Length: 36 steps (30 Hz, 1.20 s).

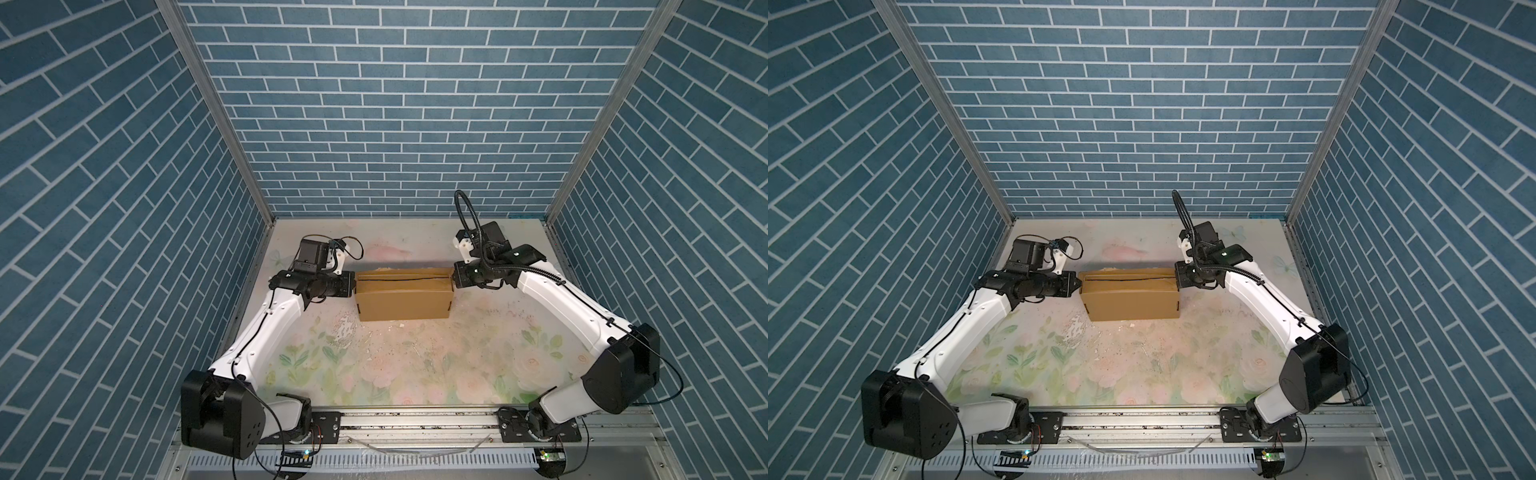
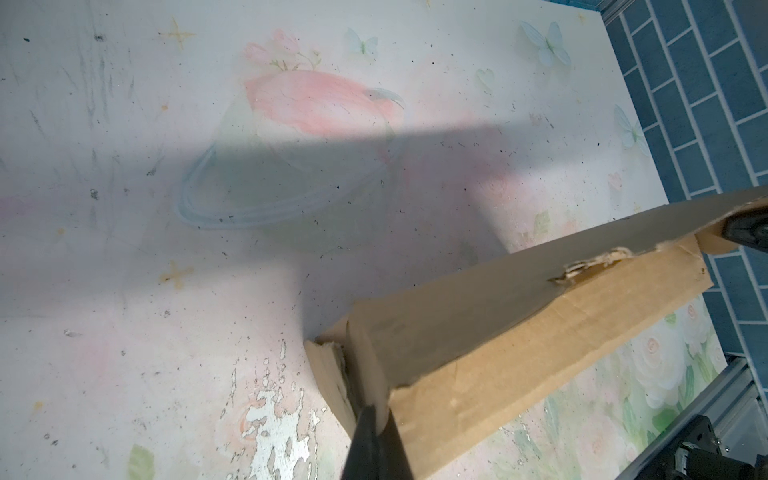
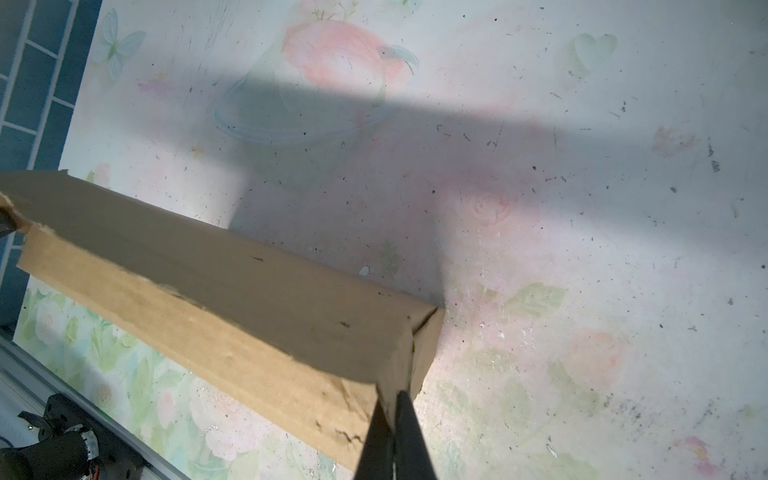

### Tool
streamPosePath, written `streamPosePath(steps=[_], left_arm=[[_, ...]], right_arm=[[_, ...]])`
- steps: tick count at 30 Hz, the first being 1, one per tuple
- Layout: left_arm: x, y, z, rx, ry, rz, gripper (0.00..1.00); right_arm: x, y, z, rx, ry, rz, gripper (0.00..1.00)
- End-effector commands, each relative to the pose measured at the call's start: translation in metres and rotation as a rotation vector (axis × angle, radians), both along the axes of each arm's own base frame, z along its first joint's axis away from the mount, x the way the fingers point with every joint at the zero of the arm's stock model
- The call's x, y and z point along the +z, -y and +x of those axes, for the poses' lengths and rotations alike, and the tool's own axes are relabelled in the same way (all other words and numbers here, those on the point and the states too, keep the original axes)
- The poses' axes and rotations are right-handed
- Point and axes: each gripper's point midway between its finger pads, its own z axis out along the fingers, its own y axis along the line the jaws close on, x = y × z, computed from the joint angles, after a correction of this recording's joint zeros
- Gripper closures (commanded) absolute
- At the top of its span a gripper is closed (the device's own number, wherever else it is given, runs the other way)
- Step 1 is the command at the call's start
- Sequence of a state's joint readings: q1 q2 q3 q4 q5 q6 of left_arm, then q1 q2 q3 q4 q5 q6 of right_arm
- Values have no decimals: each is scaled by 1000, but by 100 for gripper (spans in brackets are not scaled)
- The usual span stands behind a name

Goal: Fold the paper box

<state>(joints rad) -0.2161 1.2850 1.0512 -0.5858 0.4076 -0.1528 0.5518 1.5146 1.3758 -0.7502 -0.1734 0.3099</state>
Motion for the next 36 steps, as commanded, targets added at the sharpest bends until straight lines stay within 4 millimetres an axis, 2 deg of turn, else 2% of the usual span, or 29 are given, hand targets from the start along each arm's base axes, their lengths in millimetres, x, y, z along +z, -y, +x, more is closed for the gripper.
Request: streamPosePath(steps=[1, 7, 17, 24, 36], left_arm=[[-25, -3, -18, -4, -104, 26, 97], [-26, -3, -20, -6, -105, 26, 97], [-32, 0, -22, -2, -114, 1, 99], [-34, 0, -23, 2, -116, 1, 100], [-37, -2, -23, -2, -115, 33, 100]], right_arm=[[9, -10, -6, 12, -30, 30, 100], [1, -8, -5, -33, -47, 27, 100], [-2, -13, -5, -170, -69, 124, 100], [-23, 3, -9, -214, -38, 74, 100], [-35, 25, -10, -203, 14, -50, 100]])
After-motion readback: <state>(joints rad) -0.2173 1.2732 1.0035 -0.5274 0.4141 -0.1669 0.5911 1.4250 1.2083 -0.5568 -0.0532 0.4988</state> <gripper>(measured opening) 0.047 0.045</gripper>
